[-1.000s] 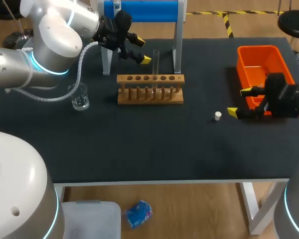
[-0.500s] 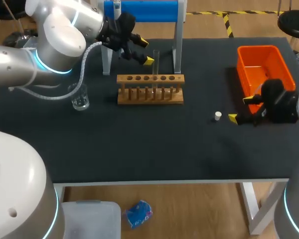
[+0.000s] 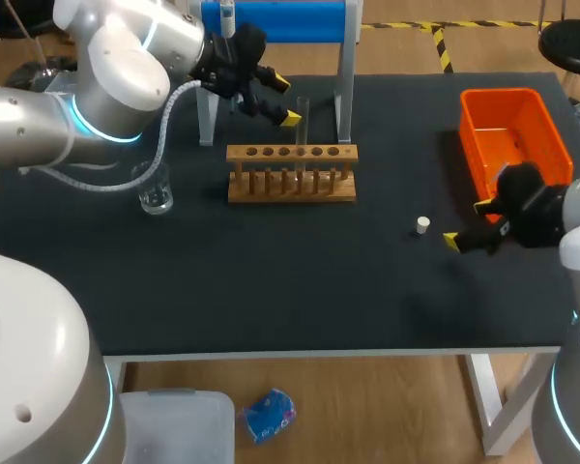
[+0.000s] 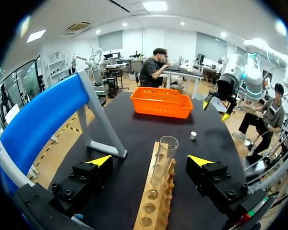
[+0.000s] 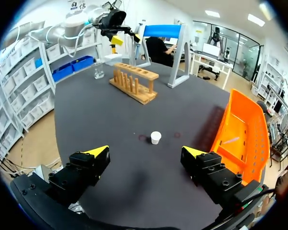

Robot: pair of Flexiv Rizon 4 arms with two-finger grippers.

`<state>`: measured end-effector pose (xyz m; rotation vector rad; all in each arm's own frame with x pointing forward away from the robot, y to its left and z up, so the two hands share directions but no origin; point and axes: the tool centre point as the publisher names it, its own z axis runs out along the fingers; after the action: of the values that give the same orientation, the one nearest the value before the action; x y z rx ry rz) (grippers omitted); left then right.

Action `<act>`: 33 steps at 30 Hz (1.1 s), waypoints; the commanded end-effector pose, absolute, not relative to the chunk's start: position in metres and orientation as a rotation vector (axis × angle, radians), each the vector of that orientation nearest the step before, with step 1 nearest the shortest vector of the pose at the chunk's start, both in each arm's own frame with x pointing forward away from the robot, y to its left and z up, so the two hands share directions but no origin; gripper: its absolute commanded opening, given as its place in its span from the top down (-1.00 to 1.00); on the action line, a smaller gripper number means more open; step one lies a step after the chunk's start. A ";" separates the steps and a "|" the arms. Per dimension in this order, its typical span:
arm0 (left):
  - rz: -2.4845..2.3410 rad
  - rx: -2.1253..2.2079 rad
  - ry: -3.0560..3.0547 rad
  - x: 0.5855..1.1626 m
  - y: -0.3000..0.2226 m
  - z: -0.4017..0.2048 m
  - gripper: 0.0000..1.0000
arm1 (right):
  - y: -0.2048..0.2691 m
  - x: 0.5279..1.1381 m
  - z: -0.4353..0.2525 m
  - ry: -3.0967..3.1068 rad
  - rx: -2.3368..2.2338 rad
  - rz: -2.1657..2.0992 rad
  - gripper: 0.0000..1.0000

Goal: Invert the test tube, pick up the pipette, mount the tip to pipette, aspirate from beaker and dispense into the tube, eject the tip, return the pipette, and cap with the stopper.

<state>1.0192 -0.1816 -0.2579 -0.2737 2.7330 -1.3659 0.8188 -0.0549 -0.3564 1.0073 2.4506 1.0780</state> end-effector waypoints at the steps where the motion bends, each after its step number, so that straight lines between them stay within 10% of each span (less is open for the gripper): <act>1: -1.365 -0.272 2.739 1.021 -0.181 -0.258 -1.00 | -0.049 0.822 -0.360 2.452 1.014 1.062 -1.00; 33: -1.365 -0.272 2.739 1.021 -0.181 -0.258 -1.00 | -0.029 0.868 -0.409 2.468 1.109 1.030 -0.86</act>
<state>1.0194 -0.1816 -0.2583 -0.2738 2.7323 -1.3668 0.8618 -0.0371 -0.4010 1.1049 2.4704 1.0454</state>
